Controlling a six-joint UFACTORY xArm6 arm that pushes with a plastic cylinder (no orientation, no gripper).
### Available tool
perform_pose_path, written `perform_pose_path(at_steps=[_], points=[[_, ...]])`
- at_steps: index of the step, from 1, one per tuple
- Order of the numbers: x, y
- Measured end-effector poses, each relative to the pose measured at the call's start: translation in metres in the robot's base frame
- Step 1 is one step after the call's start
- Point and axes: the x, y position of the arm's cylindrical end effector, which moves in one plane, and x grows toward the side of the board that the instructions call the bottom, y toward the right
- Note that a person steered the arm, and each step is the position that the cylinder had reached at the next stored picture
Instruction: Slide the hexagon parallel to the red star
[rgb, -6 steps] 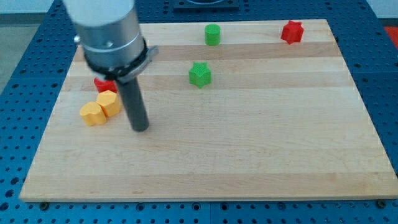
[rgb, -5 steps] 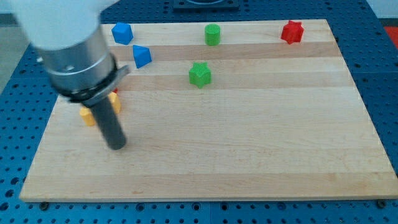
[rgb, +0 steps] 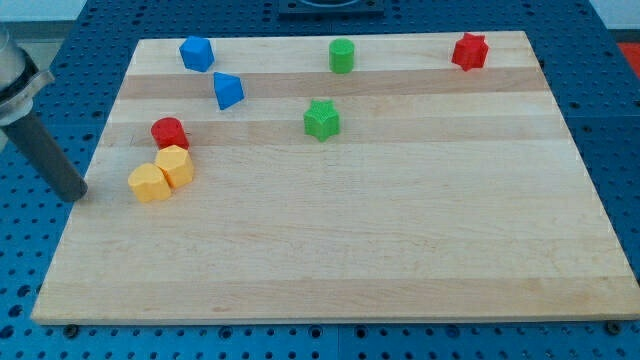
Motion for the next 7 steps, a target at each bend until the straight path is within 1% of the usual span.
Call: perform_pose_path(at_steps=[1,3,5,7], points=[[-0.008,0.008],[-0.008,0.049],[-0.009,0.078],[-0.033,0.073]])
